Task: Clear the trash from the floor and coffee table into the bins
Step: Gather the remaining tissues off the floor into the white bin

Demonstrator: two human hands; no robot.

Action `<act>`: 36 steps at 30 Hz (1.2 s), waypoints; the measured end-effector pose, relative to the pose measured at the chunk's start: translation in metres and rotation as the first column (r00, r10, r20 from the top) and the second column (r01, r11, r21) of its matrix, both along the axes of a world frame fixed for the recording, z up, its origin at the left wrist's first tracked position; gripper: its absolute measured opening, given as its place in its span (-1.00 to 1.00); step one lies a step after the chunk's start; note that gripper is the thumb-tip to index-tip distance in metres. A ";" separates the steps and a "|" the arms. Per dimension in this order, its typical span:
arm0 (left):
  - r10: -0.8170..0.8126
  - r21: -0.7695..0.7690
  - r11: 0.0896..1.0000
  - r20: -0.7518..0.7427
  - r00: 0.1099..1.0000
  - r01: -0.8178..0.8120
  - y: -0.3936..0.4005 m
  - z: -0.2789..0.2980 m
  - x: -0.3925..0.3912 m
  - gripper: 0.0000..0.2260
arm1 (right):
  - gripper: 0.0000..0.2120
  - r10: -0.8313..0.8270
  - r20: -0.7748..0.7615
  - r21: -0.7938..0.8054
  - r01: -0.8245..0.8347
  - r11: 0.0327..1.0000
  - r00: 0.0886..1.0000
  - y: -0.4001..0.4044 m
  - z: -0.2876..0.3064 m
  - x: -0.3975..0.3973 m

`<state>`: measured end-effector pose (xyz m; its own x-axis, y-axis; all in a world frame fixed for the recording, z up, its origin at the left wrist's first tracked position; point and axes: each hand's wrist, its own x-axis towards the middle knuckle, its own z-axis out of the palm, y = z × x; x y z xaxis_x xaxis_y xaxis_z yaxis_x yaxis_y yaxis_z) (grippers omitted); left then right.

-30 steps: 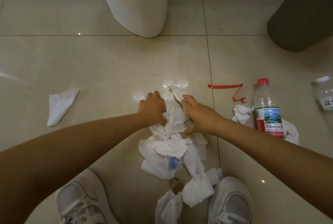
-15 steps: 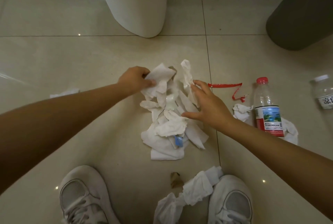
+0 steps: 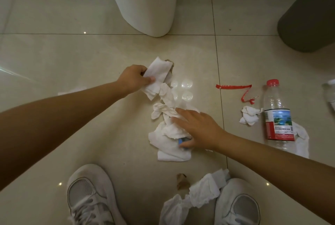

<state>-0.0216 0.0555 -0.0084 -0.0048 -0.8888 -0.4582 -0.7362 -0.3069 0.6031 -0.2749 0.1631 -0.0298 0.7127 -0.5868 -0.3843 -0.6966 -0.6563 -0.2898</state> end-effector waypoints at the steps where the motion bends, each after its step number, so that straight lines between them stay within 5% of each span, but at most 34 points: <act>1: -0.007 0.000 1.000 -0.001 1.000 0.007 0.000 -0.001 -0.001 -0.81 | -0.27 0.025 -0.032 -0.001 -0.025 1.000 0.999 0.000 -0.003 0.004; 10: -0.067 -0.022 0.997 0.041 0.997 0.068 0.000 0.001 0.003 -0.82 | -0.64 0.163 -0.082 -0.232 -0.178 0.956 0.983 -0.005 0.003 0.009; 16: -0.102 -0.104 0.988 0.073 0.992 0.110 -0.010 0.023 0.014 -0.78 | -0.63 0.128 0.197 -0.506 -0.011 0.862 0.972 -0.027 0.024 0.000; 23: -0.119 -0.218 0.968 0.043 0.992 0.126 -0.021 0.067 0.022 -0.84 | -0.79 0.166 0.338 -0.576 0.065 0.815 0.926 -0.058 0.058 0.004; 36: -0.077 -0.458 0.887 -0.034 0.996 0.053 -0.047 0.170 0.039 -0.83 | -0.72 0.233 0.383 -0.778 0.176 0.603 0.894 -0.125 0.140 0.021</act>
<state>0.0169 0.0088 0.1614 -0.0821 -0.9966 0.0003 -0.7105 0.0587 0.7013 -0.2542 0.0385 0.1107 0.6922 -0.4813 0.5378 -0.6191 -0.7790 0.0996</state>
